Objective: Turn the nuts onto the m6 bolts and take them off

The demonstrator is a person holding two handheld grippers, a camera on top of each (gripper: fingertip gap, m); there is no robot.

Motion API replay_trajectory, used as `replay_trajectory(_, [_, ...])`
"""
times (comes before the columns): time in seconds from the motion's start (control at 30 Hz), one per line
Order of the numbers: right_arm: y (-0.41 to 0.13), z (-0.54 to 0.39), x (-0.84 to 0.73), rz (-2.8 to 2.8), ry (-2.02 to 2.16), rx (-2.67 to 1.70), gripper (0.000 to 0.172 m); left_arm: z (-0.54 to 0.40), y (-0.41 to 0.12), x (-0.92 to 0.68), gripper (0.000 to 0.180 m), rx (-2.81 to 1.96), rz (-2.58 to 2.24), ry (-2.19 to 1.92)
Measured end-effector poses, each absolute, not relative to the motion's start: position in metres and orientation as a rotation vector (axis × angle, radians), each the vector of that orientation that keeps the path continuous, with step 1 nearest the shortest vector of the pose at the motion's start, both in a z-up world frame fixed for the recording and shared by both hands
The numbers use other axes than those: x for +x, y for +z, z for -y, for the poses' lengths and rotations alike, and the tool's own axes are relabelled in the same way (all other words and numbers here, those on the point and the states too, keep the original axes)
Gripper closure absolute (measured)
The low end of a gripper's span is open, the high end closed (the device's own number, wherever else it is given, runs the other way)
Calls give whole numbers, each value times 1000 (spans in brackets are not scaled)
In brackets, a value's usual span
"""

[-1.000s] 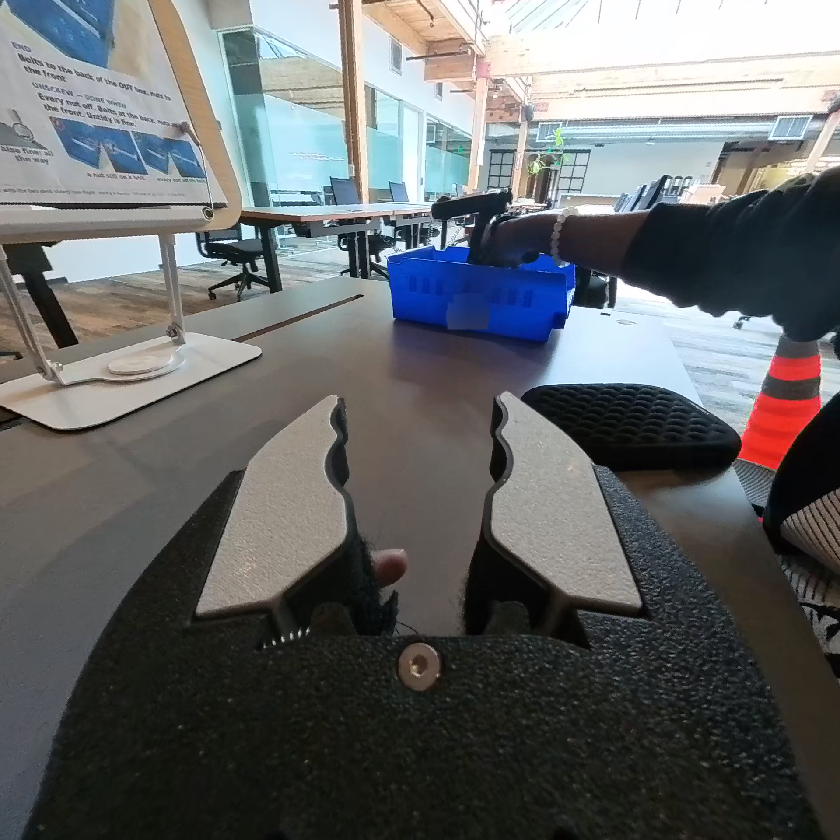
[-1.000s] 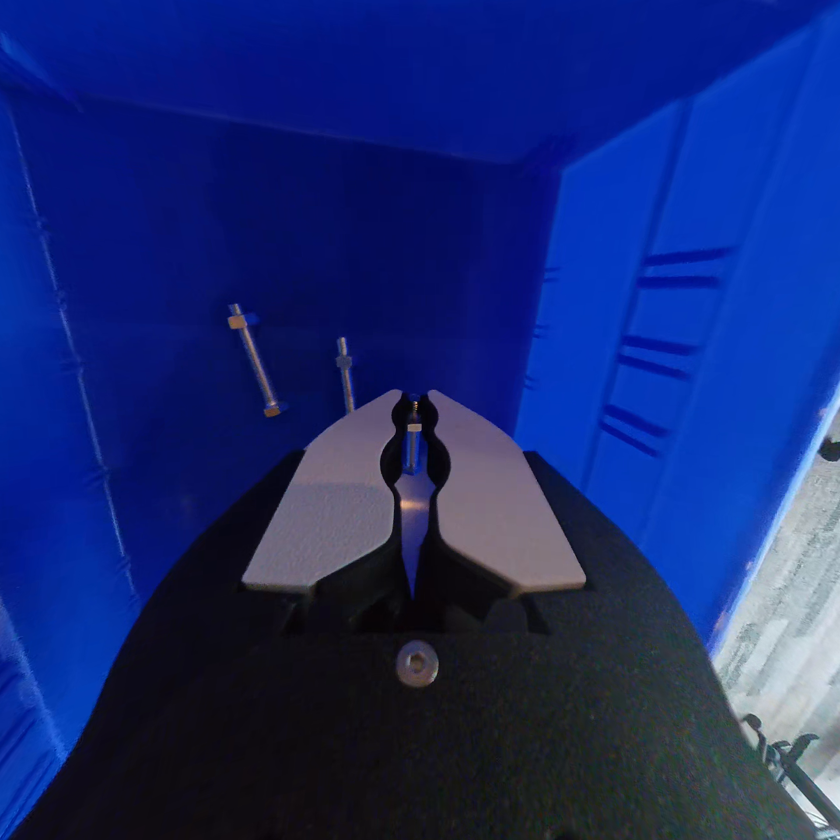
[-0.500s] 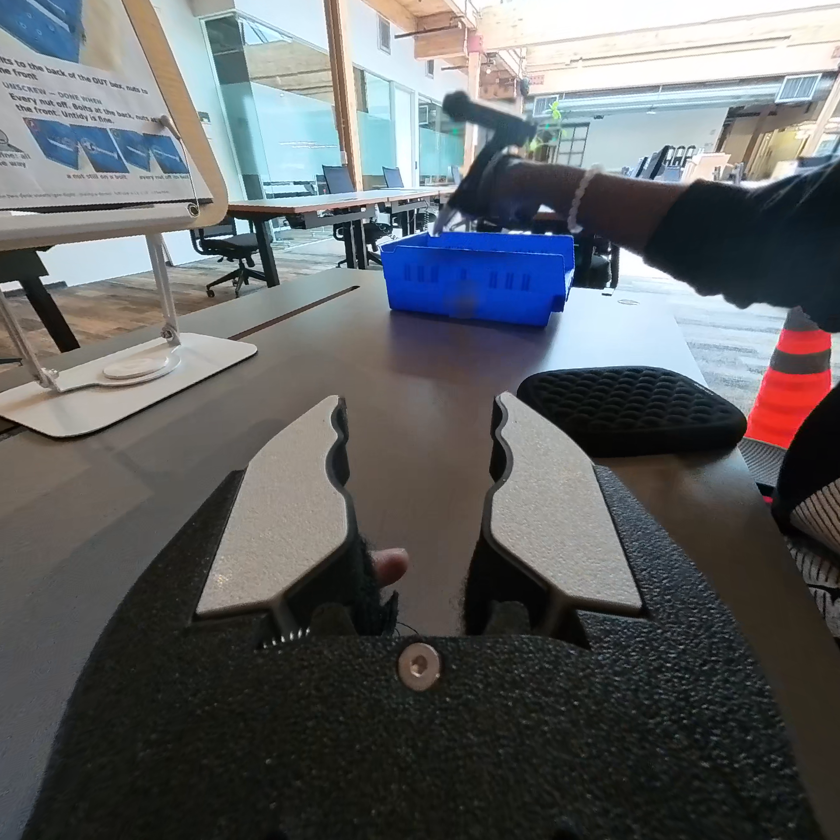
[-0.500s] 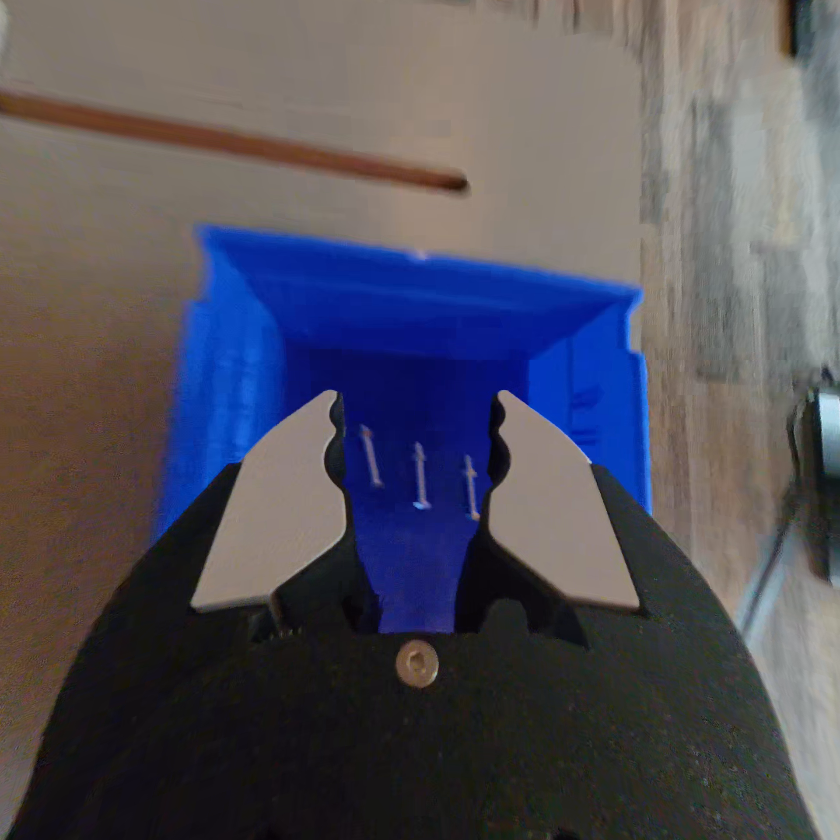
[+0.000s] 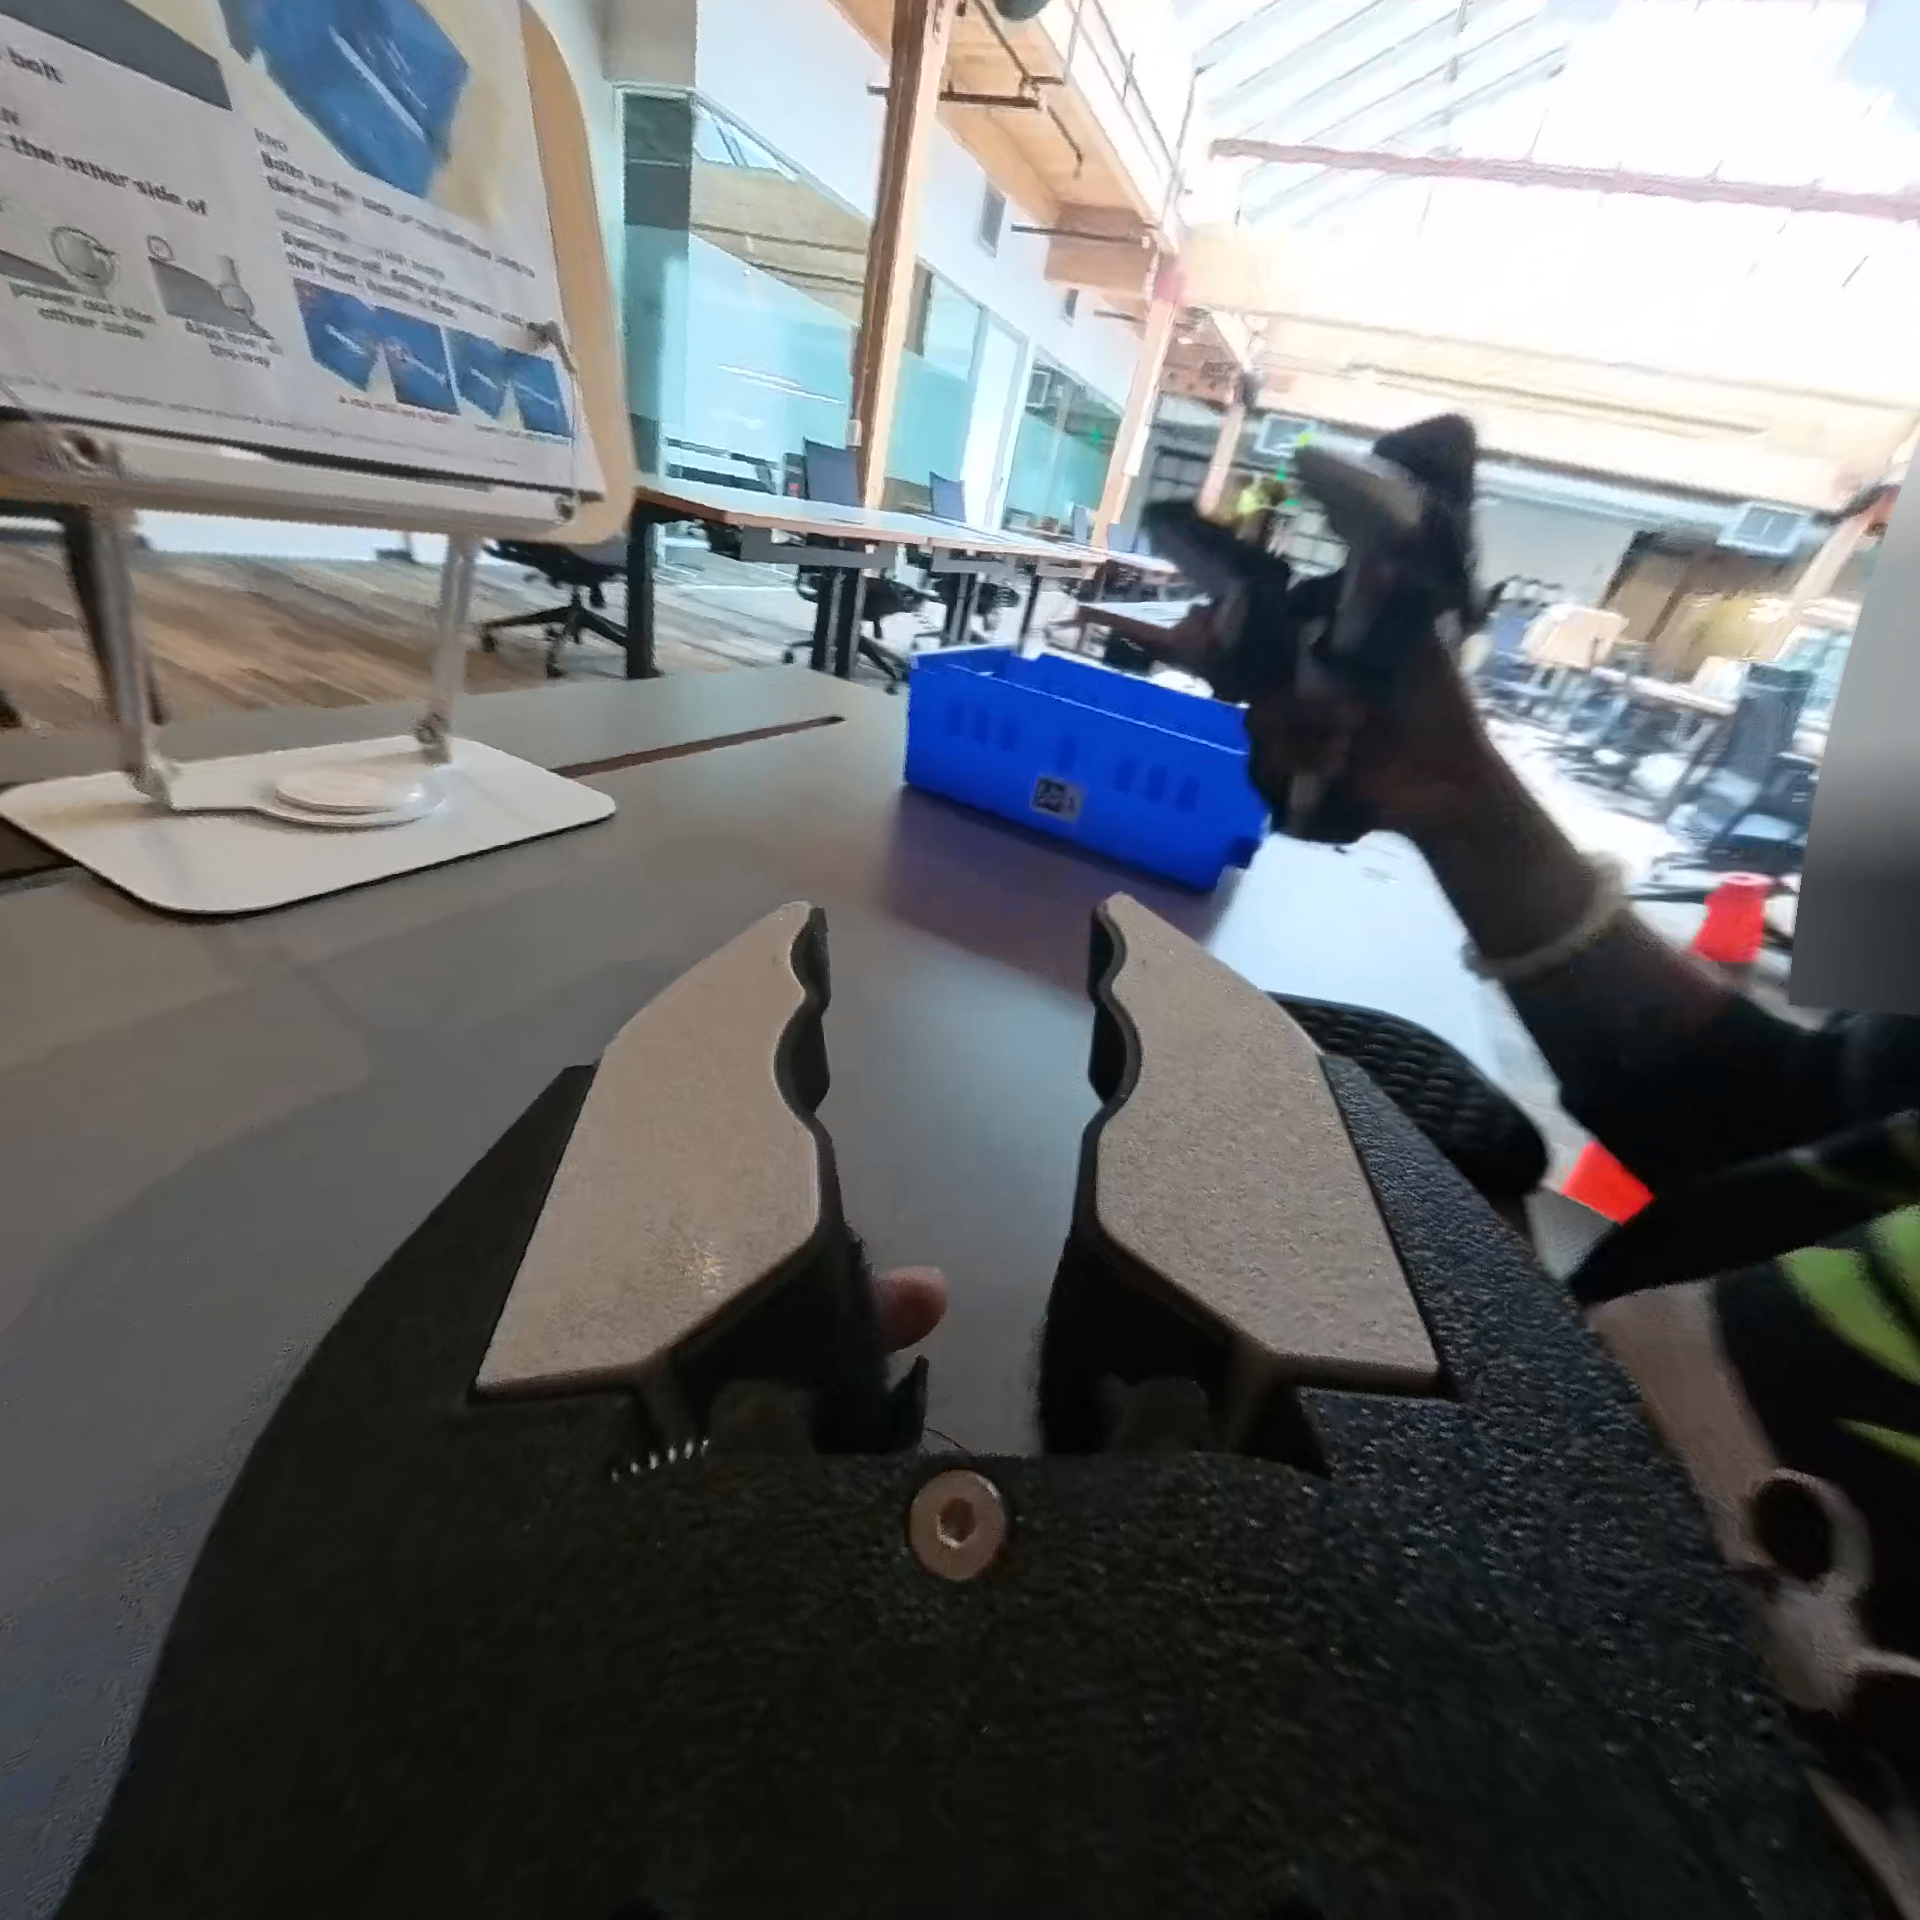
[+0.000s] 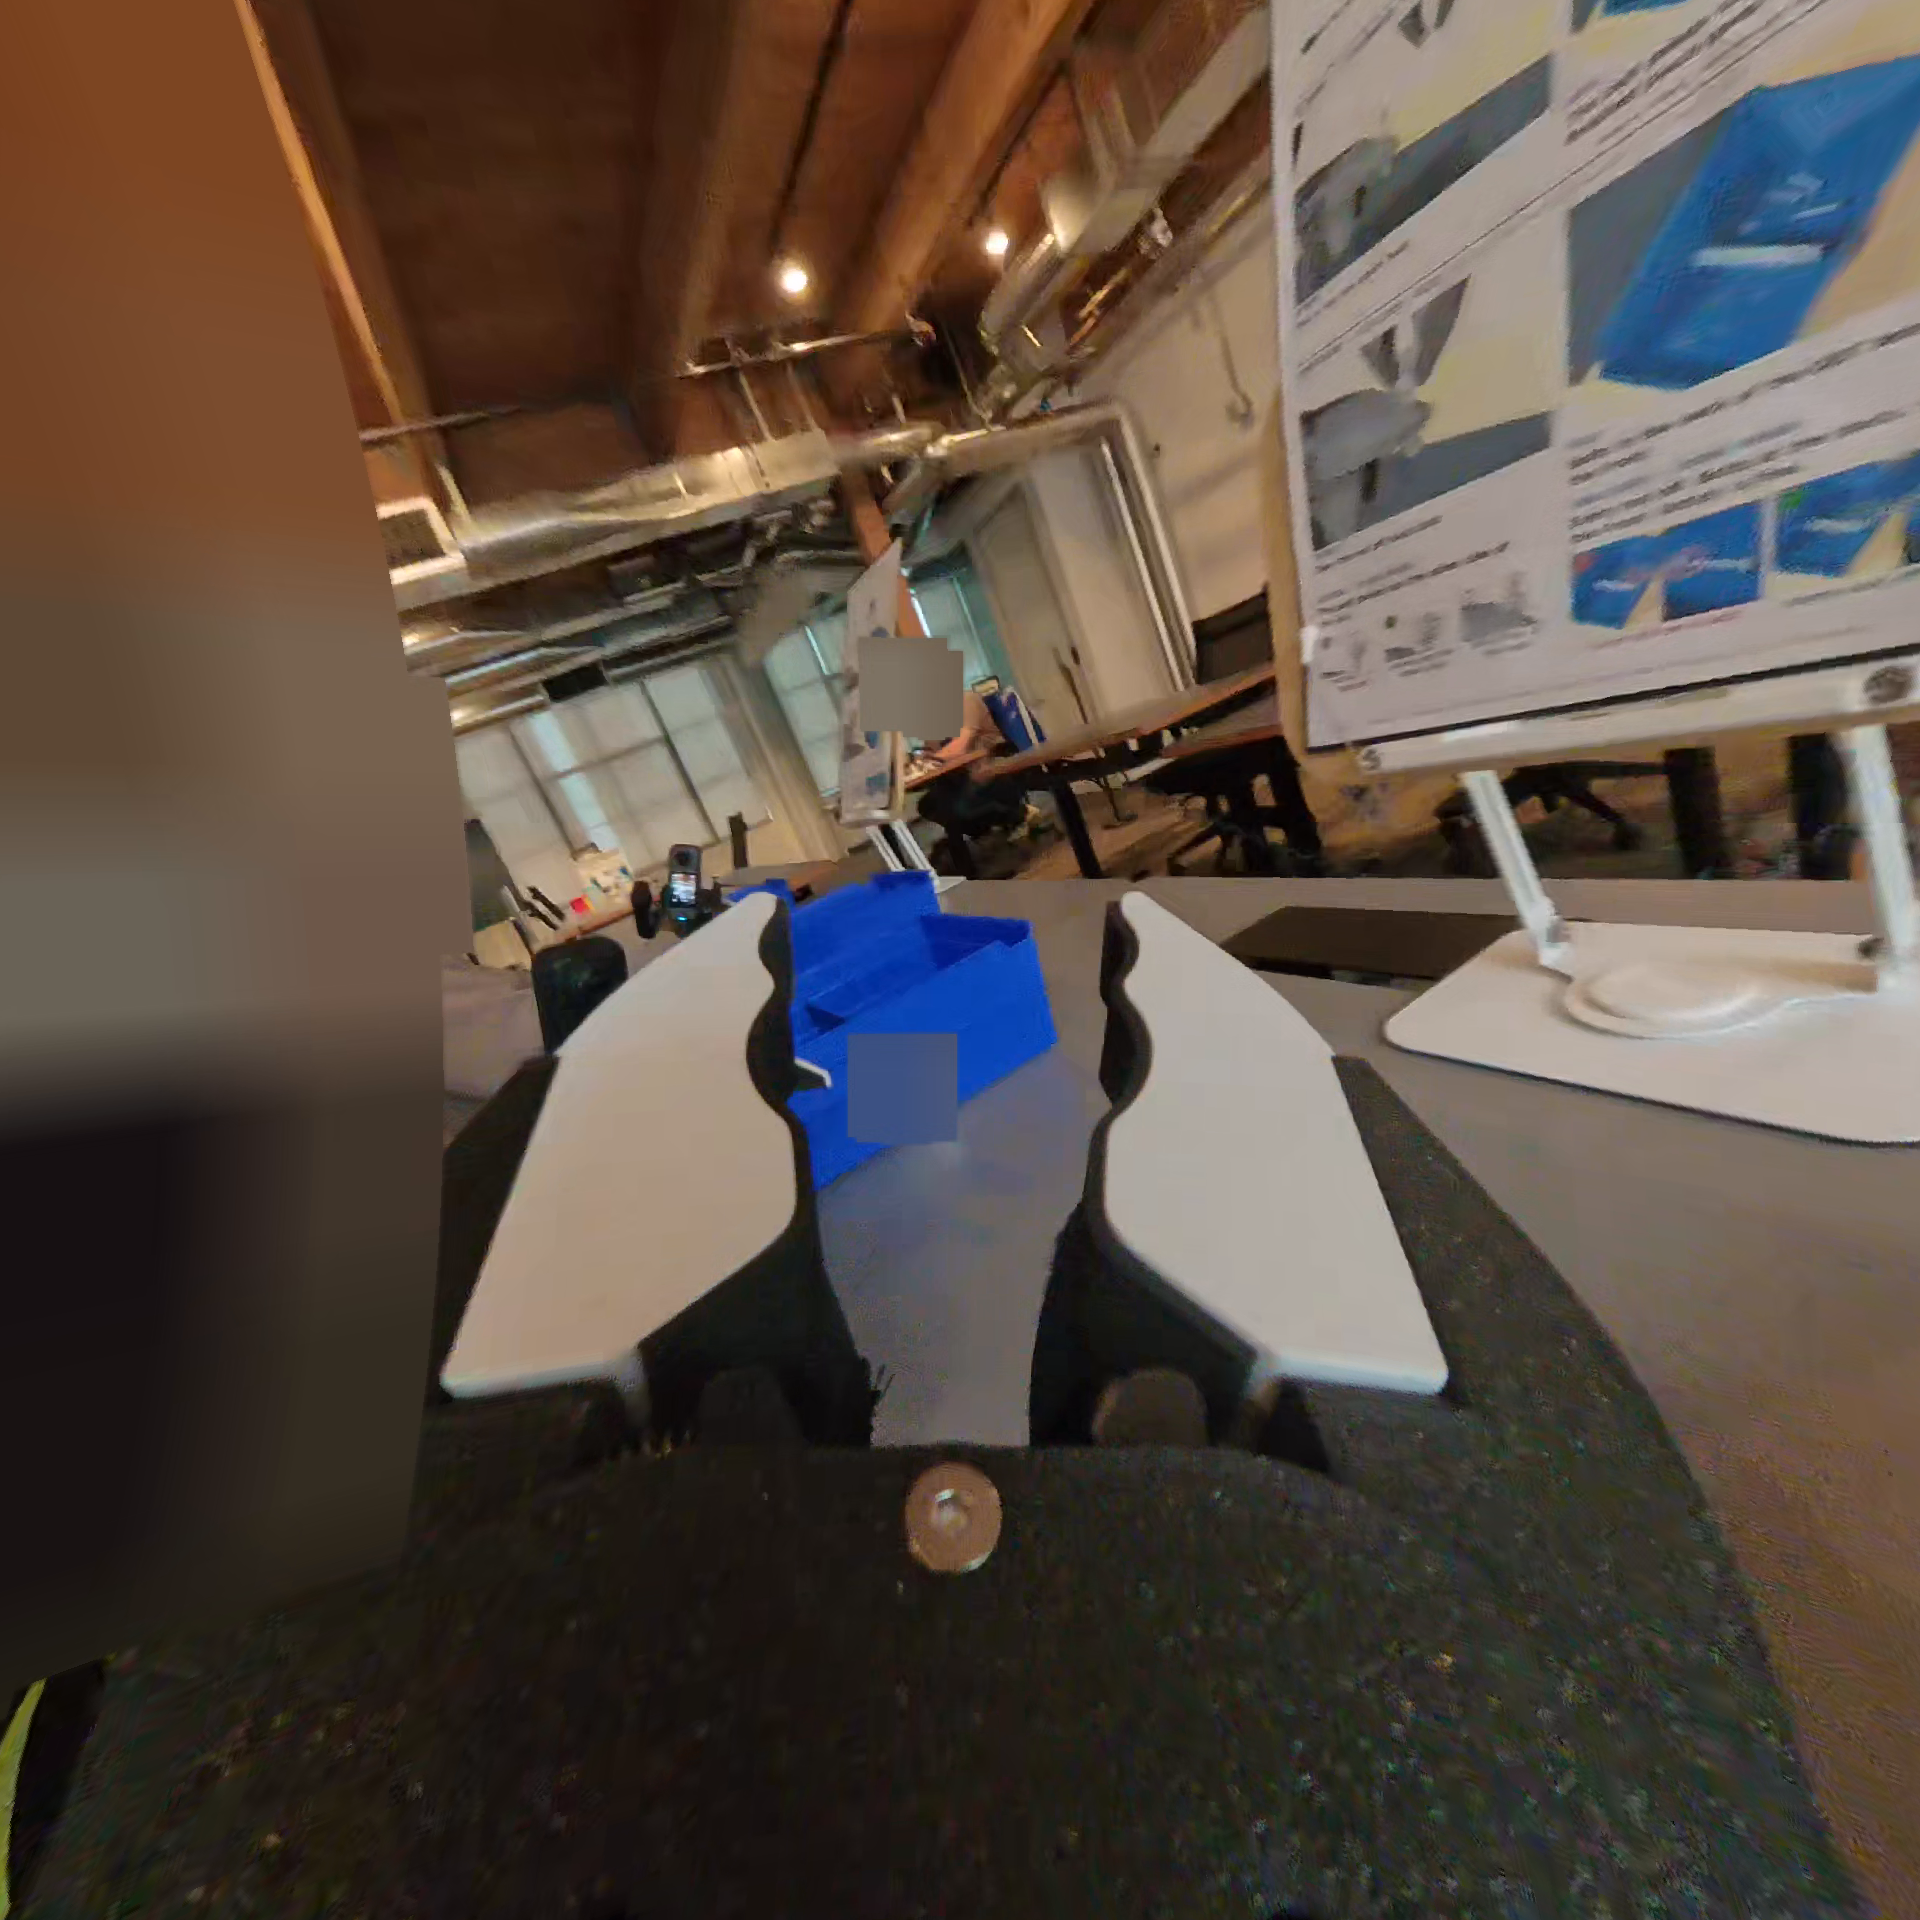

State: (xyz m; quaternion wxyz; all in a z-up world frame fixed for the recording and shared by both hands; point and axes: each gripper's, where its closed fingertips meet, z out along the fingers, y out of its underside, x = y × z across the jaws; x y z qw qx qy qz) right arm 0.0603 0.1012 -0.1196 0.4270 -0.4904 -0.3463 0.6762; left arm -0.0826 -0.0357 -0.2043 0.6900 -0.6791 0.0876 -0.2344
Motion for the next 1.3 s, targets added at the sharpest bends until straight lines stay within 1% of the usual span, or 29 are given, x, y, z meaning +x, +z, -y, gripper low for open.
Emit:
replay_trajectory(0.07, [-135, -96, 51, 871, 1692, -1209, 113, 47, -194, -86, 131, -1554, -226, -540])
replay_trajectory(0.17, [-156, -103, 41, 878, 1629, -1203, 114, 66, -178, -127, 131, -1684, -253, -383])
replay_trajectory(0.27, [-171, -111, 35, 918, 1597, -1232, 113, 83, -159, -206, 133, -1840, -186, -170])
replay_trajectory(0.33, [-178, -116, 33, 949, 1551, -1251, 111, 88, -156, -271, 137, -1962, -90, -21])
replay_trajectory(0.4, [-181, -117, 33, 966, 1538, -1241, 112, 88, -170, -319, 148, -2136, -30, -23])
replay_trajectory(0.47, [-184, -115, 32, 974, 1557, -1239, 112, 83, -197, -349, 152, -2342, 29, -119])
replay_trajectory(0.53, [-191, -114, 28, 1001, 1526, -1259, 113, 74, -227, -367, 151, -2511, 71, -186])
replay_trajectory(0.63, [-196, -112, 24, 1045, 1472, -1274, 116, 61, -272, -376, 145, -2703, 74, -172])
replay_trajectory(0.8, [-197, -112, 24, 1060, 1444, -1275, 119, 43, -325, -379, 143, -2872, 51, -87])
replay_trajectory(0.97, [-195, -115, 29, 1037, 1437, -1270, 121, 36, -336, -382, 150, -2912, 96, -78])
replay_trajectory(1.13, [-196, -116, 30, 1051, 1417, -1270, 122, 40, -344, -384, 151, -2977, 100, -49])
replay_trajectory(1.2, [-196, -116, 30, 1057, 1402, -1271, 122, 40, -345, -386, 156, -2981, 97, -14])
replay_trajectory(1.23, [-197, -116, 30, 1061, 1398, -1270, 122, 40, -345, -382, 170, -2980, 75, -32])
replay_trajectory(1.3, [-197, -116, 30, 1068, 1393, -1271, 122, 39, -345, -379, 175, -2974, 20, -24])
